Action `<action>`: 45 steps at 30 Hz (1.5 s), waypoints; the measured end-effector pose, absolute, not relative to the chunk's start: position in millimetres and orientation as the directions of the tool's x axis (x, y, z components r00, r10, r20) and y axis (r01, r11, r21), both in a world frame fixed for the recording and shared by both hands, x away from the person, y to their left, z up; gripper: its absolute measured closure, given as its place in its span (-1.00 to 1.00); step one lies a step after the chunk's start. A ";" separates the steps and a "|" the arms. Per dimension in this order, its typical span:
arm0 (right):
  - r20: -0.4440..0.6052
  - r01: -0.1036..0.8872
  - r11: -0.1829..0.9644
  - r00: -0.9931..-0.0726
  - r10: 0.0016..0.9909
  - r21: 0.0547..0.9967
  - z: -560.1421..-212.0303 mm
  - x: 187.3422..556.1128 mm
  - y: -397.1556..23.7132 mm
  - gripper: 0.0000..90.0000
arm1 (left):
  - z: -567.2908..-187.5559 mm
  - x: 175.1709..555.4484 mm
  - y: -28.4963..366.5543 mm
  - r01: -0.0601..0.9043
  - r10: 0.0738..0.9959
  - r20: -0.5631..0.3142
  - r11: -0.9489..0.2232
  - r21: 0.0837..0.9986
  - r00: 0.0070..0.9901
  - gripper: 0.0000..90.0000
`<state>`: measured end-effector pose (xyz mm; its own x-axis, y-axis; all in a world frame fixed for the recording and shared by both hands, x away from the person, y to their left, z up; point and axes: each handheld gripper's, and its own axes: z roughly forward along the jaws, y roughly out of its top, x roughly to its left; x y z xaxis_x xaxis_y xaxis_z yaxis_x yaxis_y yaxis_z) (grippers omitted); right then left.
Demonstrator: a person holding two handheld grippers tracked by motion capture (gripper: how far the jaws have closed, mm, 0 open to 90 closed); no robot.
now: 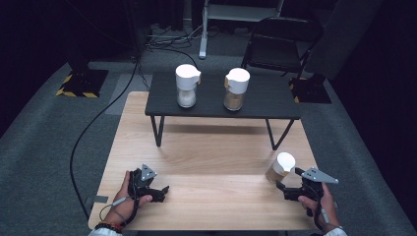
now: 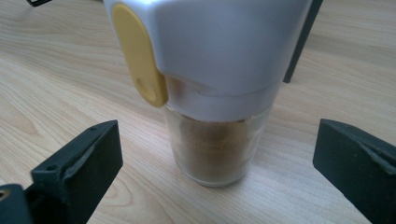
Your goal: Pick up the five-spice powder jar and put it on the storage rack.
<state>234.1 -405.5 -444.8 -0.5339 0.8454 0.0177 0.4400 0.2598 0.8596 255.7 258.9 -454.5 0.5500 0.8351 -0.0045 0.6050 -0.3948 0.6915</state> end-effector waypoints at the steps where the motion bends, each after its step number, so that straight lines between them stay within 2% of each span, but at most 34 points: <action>1: 0.018 0.440 0.260 -0.534 0.845 0.860 -444.8 234.1 -405.5 -0.97 | -454.5 255.8 259.0 0.605 0.835 -0.005 -0.395 0.691 0.550 -1.00; 17: 0.028 0.449 0.251 -0.527 0.850 0.857 -446.6 250.6 -395.7 -0.97 | -454.5 255.7 258.9 0.605 0.835 -0.005 -0.395 0.692 0.550 -1.00; 30: 0.148 0.462 0.105 -0.479 0.865 0.881 -461.5 261.0 -398.4 -0.92 | -454.4 255.8 259.0 0.604 0.834 -0.003 -0.397 0.691 0.551 -1.00; 39: 0.146 0.433 0.072 -0.451 0.881 0.899 -470.3 254.1 -390.0 -0.64 | -454.4 255.8 259.0 0.604 0.834 -0.003 -0.397 0.691 0.551 -1.00; 42: 0.128 0.408 0.085 -0.468 0.874 0.909 -472.0 251.3 -388.4 -0.42 | -454.4 255.8 259.0 0.604 0.834 -0.003 -0.397 0.691 0.551 -1.00; 45: 0.107 0.389 0.093 -0.462 0.880 0.917 -471.8 247.9 -384.8 -0.40 | -454.4 255.9 259.1 0.604 0.834 -0.003 -0.397 0.691 0.551 -1.00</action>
<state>247.9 -384.8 -471.8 -0.4622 0.8804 0.1066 0.3889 0.0931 0.9166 255.9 259.1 -454.4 0.5515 0.8342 -0.0030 0.6043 -0.3970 0.6908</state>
